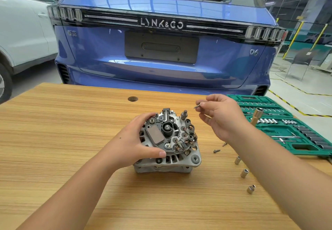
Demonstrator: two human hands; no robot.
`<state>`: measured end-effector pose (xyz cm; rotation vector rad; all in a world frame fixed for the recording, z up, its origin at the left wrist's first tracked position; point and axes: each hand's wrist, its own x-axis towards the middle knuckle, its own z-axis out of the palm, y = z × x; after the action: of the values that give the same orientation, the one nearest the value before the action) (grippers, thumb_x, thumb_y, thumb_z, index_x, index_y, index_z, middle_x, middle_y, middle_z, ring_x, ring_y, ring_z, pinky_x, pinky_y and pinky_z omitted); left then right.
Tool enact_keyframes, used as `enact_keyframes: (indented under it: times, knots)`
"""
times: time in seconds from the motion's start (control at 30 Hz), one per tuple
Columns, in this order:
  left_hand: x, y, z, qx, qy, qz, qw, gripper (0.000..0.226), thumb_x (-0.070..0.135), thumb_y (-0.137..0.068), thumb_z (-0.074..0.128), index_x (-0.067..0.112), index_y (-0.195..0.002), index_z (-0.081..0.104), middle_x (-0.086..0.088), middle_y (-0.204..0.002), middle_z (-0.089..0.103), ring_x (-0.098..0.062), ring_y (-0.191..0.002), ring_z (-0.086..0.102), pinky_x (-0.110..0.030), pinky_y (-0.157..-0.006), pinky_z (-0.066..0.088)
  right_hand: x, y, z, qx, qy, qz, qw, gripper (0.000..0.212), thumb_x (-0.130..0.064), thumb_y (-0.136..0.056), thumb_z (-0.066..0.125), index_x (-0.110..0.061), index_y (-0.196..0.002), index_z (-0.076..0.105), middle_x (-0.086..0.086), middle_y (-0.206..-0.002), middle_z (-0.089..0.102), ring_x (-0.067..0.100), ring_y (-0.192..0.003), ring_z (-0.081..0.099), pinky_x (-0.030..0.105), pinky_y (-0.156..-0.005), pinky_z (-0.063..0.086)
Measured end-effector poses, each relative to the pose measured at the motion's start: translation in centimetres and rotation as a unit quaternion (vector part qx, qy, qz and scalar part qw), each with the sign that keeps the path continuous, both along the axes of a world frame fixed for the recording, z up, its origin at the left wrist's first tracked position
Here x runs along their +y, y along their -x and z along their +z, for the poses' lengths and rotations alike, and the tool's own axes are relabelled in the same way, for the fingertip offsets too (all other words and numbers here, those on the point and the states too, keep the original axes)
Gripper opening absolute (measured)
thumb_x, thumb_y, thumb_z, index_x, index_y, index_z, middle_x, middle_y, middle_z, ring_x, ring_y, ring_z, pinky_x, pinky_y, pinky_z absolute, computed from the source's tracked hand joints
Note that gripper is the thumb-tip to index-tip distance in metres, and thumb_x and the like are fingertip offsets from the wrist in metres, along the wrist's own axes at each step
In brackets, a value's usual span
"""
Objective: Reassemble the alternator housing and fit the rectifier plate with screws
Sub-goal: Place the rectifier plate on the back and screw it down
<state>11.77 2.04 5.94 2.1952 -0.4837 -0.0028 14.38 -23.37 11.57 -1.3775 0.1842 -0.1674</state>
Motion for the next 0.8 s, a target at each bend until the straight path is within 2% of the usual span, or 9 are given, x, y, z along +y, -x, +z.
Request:
enact_keyframes:
  times: [0.1, 0.2, 0.27, 0.33, 0.5, 0.6, 0.7, 0.8]
  knots:
    - [0.0, 0.1, 0.2, 0.000, -0.001, 0.001, 1.000, 0.095, 0.078, -0.042, 0.081, 0.086, -0.117, 0.023, 0.056, -0.129, 0.028, 0.004, -0.132, 0.038, -0.032, -0.108, 0.038, 1.2, 0.1, -1.1, 0.022, -0.104, -0.012, 0.994, 0.022, 0.010, -0.095, 0.056, -0.011, -0.102, 0.054, 0.011, -0.091, 0.074, 0.018, -0.069, 0.071, 0.041, -0.079, 0.056]
    - [-0.1, 0.1, 0.1, -0.002, 0.005, 0.004, 1.000, 0.098, 0.077, -0.043, 0.081, 0.082, -0.123, 0.026, 0.045, -0.140, 0.035, 0.003, -0.134, 0.040, -0.033, -0.110, 0.038, 2.7, 0.1, -1.6, 0.039, -0.166, -0.001, 0.985, 0.023, 0.012, -0.094, 0.054, -0.010, -0.102, 0.052, 0.015, -0.091, 0.072, 0.019, -0.064, 0.068, 0.038, -0.077, 0.056]
    - [-0.2, 0.0, 0.0, 0.001, 0.009, 0.008, 1.000, 0.106, 0.076, -0.042, 0.081, 0.073, -0.134, 0.029, 0.039, -0.146, 0.037, 0.003, -0.136, 0.040, -0.033, -0.111, 0.039, 3.4, 0.0, -1.4, 0.036, -0.164, -0.004, 0.986, 0.024, 0.014, -0.093, 0.054, -0.009, -0.101, 0.052, 0.016, -0.089, 0.071, 0.020, -0.065, 0.065, 0.036, -0.076, 0.056]
    - [-0.2, 0.0, -0.1, 0.005, 0.010, 0.011, 1.000, 0.113, 0.076, -0.041, 0.081, 0.066, -0.141, 0.031, 0.039, -0.144, 0.036, 0.003, -0.136, 0.040, -0.033, -0.112, 0.039, 3.8, 0.0, -1.0, 0.030, -0.163, -0.004, 0.986, 0.024, 0.015, -0.093, 0.053, -0.008, -0.099, 0.051, 0.017, -0.087, 0.070, 0.021, -0.066, 0.063, 0.035, -0.072, 0.058]
    - [-0.2, 0.1, 0.0, -0.001, 0.008, 0.008, 1.000, 0.097, 0.079, -0.041, 0.079, 0.082, -0.122, 0.026, 0.056, -0.131, 0.028, 0.007, -0.132, 0.039, -0.029, -0.106, 0.036, 4.3, 0.3, -1.2, 0.020, -0.130, -0.015, 0.991, 0.023, 0.013, -0.094, 0.054, -0.010, -0.095, 0.052, 0.014, -0.088, 0.072, 0.021, -0.072, 0.064, 0.038, -0.081, 0.058]
    - [-0.2, 0.1, 0.0, 0.000, 0.008, 0.008, 1.000, 0.100, 0.079, -0.041, 0.080, 0.080, -0.126, 0.027, 0.051, -0.136, 0.033, 0.008, -0.132, 0.040, -0.031, -0.108, 0.038, 4.8, 0.2, -1.1, 0.003, -0.126, -0.007, 0.992, 0.023, 0.013, -0.093, 0.055, -0.011, -0.094, 0.052, 0.013, -0.086, 0.073, 0.021, -0.071, 0.064, 0.038, -0.080, 0.059]
    - [-0.1, -0.1, -0.1, 0.004, 0.014, 0.010, 1.000, 0.111, 0.077, -0.041, 0.081, 0.068, -0.140, 0.031, 0.042, -0.142, 0.038, 0.005, -0.134, 0.041, -0.036, -0.113, 0.040, 5.3, -0.1, -1.0, 0.004, -0.071, -0.007, 0.997, 0.021, 0.010, -0.094, 0.057, -0.011, -0.097, 0.053, 0.013, -0.093, 0.074, 0.025, -0.082, 0.065, 0.046, -0.089, 0.058]
    - [-0.1, -0.1, -0.1, 0.009, 0.014, 0.009, 1.000, 0.110, 0.077, -0.042, 0.082, 0.069, -0.139, 0.030, 0.038, -0.145, 0.038, 0.004, -0.135, 0.041, -0.038, -0.114, 0.041, 5.1, -0.2, -1.0, 0.016, -0.064, 0.005, 0.998, 0.021, 0.009, -0.094, 0.057, -0.011, -0.096, 0.053, 0.013, -0.095, 0.073, 0.024, -0.080, 0.066, 0.044, -0.083, 0.059]
